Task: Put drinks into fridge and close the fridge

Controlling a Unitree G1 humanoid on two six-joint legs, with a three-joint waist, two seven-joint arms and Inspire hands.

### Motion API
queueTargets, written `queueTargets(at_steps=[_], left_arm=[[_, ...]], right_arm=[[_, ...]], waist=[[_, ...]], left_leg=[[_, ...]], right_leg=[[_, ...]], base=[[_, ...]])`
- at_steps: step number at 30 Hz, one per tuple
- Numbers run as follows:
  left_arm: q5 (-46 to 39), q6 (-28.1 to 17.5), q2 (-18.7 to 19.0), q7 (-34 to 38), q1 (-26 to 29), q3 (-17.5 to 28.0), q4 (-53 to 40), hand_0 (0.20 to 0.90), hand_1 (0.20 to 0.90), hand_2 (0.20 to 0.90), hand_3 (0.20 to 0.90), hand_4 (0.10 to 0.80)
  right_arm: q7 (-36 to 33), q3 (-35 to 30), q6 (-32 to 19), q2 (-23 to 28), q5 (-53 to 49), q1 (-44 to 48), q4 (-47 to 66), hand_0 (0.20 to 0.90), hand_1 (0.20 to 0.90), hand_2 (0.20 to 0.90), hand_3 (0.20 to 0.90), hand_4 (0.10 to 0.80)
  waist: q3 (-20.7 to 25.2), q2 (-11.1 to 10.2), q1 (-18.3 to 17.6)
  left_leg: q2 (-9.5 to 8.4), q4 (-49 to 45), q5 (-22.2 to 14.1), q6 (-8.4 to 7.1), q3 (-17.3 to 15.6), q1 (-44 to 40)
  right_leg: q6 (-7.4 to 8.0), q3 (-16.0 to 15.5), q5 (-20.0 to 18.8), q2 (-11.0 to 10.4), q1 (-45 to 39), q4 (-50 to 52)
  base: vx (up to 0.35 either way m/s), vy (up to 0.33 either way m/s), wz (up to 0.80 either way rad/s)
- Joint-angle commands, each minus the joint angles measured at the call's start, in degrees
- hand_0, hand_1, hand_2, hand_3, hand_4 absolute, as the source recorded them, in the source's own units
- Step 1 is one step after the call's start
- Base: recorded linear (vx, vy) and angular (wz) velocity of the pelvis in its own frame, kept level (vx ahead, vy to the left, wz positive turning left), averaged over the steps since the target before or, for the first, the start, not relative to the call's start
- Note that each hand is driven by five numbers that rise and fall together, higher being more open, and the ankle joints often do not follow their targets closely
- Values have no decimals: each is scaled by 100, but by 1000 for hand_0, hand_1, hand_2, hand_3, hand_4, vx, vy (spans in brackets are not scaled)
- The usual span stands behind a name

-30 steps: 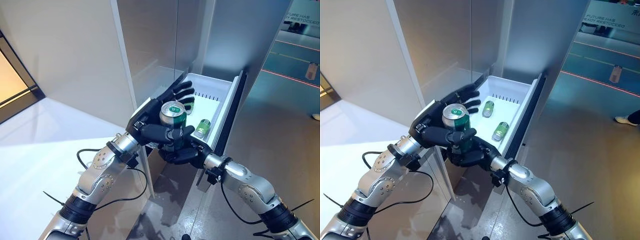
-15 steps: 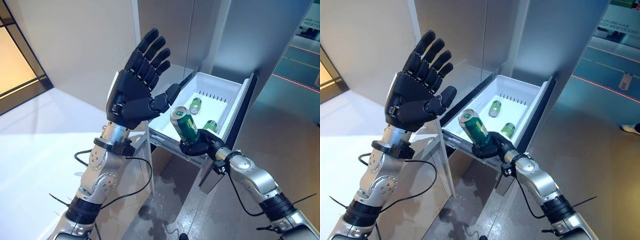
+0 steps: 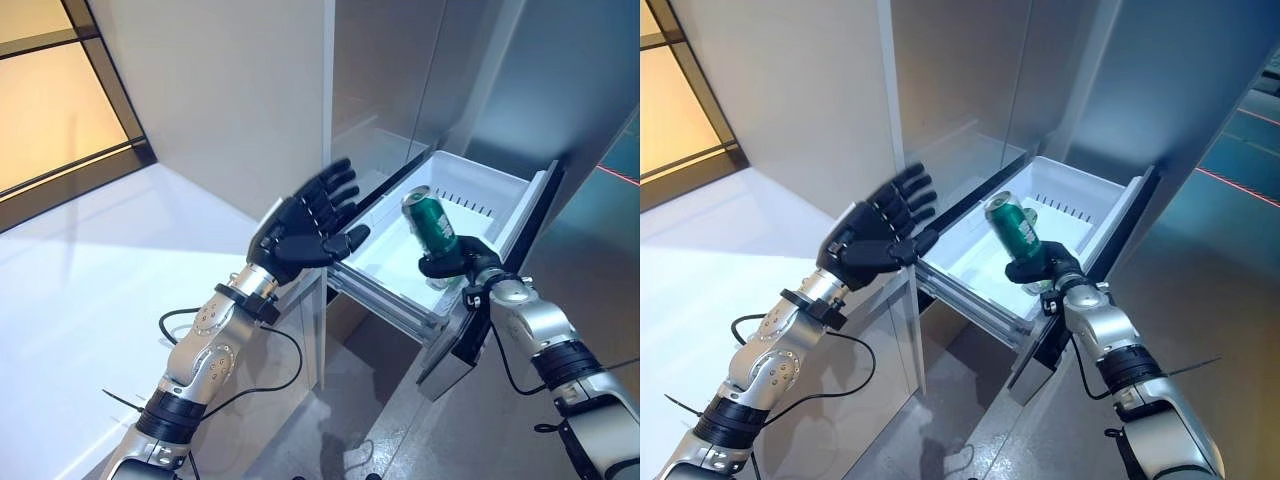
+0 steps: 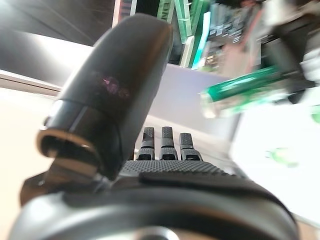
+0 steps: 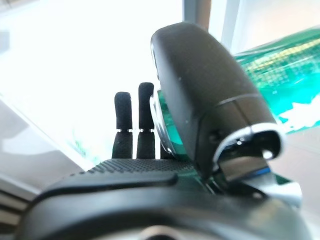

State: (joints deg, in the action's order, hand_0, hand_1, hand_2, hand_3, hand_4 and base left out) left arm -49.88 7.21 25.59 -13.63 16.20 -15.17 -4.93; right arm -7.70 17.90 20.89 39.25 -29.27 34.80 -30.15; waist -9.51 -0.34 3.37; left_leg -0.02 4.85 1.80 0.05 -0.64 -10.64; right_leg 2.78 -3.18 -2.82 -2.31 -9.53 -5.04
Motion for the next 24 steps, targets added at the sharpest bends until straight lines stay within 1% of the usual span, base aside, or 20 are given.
queueTargets(at_steps=[1,4,7,9,11,12,17,19,22,24], left_arm=[[-584,171,161,-711,-72,-313,28,900,900,900,900,800],[-762,582,232,-1220,-429,-552,136,900,900,900,900,800],[-886,871,392,-1722,-734,-932,123,900,900,900,900,800],[-800,885,448,-1890,-835,-1156,200,900,900,900,900,800],[-726,962,498,-1920,-899,-1475,355,900,900,900,900,800],[-712,982,512,-1918,-919,-1557,431,900,900,900,900,800],[-152,850,476,-1913,-965,-1982,1042,900,900,900,900,800],[-64,699,452,-1716,-992,-2114,1389,900,900,900,900,800],[322,302,317,-1440,-964,-2180,2081,900,900,900,900,800],[697,-79,235,-1263,-972,-2160,2608,900,900,900,900,800]], right_arm=[[-126,-566,-1088,789,-107,1926,-347,300,300,300,200,100],[-14,-401,-1002,1049,130,2156,-879,300,300,300,200,100],[75,-91,-957,1301,248,2449,-1462,300,300,300,200,100],[154,14,-984,1365,370,2563,-1798,300,300,300,200,100],[261,142,-942,1383,538,2724,-2221,300,300,300,200,100],[332,181,-915,1417,584,2791,-2340,300,300,300,200,100],[486,274,-815,1358,876,2922,-2770,300,300,300,200,100],[523,309,-812,1313,912,2931,-2824,300,300,300,200,100],[509,340,-895,1242,970,2935,-2789,300,300,300,200,100],[510,361,-969,1219,976,2972,-2758,300,300,300,200,100]], waist=[[466,-251,178],[401,-235,263],[311,-192,334],[258,-163,354],[182,-122,381],[152,-106,385],[-46,-30,408],[-121,-14,402],[-295,-8,398],[-413,-19,409]], left_leg=[[-240,-153,-339,87,186,42],[-244,-188,-311,76,244,89],[-235,-197,-325,65,314,96],[-234,-202,-309,66,337,116],[-236,-216,-288,70,385,167],[-239,-227,-281,74,404,194],[-239,-288,-236,90,470,395],[-238,-307,-223,93,484,461],[-242,-354,-199,102,510,626],[-238,-378,-181,102,517,736]], right_leg=[[-99,-333,220,144,-76,217],[-105,-397,228,132,-61,257],[-106,-436,284,131,-76,294],[-107,-451,285,131,-50,325],[-108,-461,296,128,-4,362],[-113,-457,299,129,18,374],[-126,-446,287,132,218,458],[-129,-423,283,138,292,492],[-149,-408,277,142,455,545],[-164,-407,275,146,555,573]], base=[[53,15,18],[51,5,19],[46,-2,25],[21,-5,14],[6,-6,3],[-6,-16,15],[-30,-34,15],[-40,-40,7],[-106,-46,6],[-118,-39,4]])
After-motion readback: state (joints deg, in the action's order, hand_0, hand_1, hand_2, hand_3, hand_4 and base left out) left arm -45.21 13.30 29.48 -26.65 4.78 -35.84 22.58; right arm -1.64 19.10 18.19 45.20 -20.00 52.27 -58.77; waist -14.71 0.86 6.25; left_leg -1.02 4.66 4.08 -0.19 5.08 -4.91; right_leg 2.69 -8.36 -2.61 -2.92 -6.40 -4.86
